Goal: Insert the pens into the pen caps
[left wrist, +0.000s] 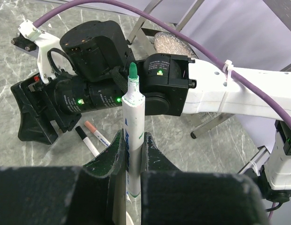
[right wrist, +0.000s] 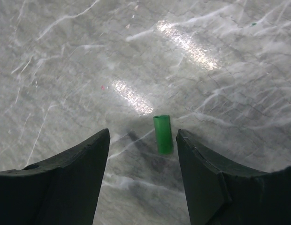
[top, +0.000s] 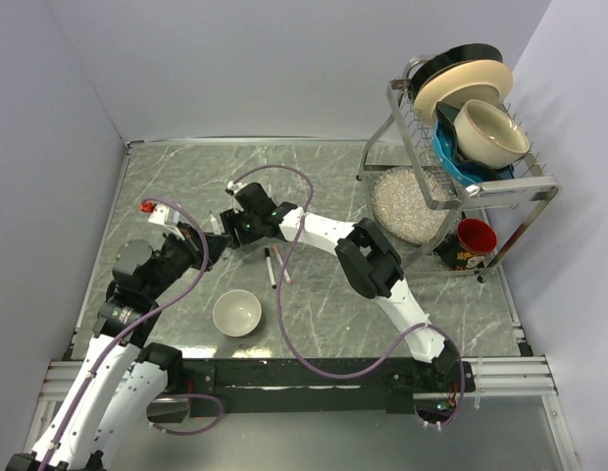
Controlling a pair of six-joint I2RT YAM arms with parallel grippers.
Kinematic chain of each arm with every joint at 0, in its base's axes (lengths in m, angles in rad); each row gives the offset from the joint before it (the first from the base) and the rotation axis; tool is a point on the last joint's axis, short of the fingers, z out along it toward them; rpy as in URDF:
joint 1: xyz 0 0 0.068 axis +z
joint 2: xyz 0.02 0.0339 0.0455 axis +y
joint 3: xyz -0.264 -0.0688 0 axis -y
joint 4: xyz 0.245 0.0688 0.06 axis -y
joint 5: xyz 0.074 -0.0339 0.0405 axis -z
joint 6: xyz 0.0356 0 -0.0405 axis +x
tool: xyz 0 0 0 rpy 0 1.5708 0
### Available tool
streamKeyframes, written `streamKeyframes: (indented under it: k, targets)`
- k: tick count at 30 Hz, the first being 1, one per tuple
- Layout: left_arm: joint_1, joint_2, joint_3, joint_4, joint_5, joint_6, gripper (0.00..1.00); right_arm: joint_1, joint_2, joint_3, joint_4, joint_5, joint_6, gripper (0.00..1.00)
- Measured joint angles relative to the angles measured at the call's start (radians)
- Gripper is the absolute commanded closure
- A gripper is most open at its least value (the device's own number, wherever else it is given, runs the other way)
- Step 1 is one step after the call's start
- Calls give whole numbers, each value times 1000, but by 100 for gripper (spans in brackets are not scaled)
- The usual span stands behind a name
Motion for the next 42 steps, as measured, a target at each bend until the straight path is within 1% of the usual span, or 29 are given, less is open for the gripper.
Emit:
streamKeyframes:
  k: [2,3,5,11,14,17,19,20,22,24,25,26,35,39,40,41,42]
  targets:
    - [0,-2,0,-2,0,0,99,2,1,7,-9,20,7,41]
    - [0,-5,0,-2,0,0,99,2,2,11,-14,29,8,49]
    - [0,-6,0,-6,0,0,99,2,2,18,-34,60,6,56]
    - [0,-9,0,-12,-5,0,99,3,2,19,-60,111,-11,61]
    - [0,-12,0,-13,-8,0,99,8,2,19,-61,122,-23,67]
    - [0,-14,0,-13,-10,1,99,20,2,22,-68,143,-37,68]
    - [0,-20,0,-14,-13,1,99,27,3,27,-76,146,-39,71]
    - [0,-21,0,-14,-16,1,99,32,3,29,-81,147,-40,77]
    - [0,-27,0,-16,-21,2,99,40,10,40,-92,155,-43,83]
    - [0,-32,0,-17,-26,3,99,46,18,55,-95,164,-44,91]
    - [0,-35,0,-17,-27,3,99,47,19,58,-96,169,-46,97]
    - [0,-37,0,-17,-29,3,99,48,19,58,-96,174,-44,100]
    - [0,-58,0,-24,-52,3,99,48,18,76,-97,202,-24,100]
    - [0,-67,0,-36,-60,4,99,48,5,53,-90,198,-3,100]
    - [0,-69,0,-37,-61,4,99,48,1,48,-93,198,-1,97]
    - [0,-71,0,-39,-64,4,99,47,-2,42,-94,198,5,89]
    - [0,-73,0,-40,-68,4,99,45,-3,39,-95,198,10,86]
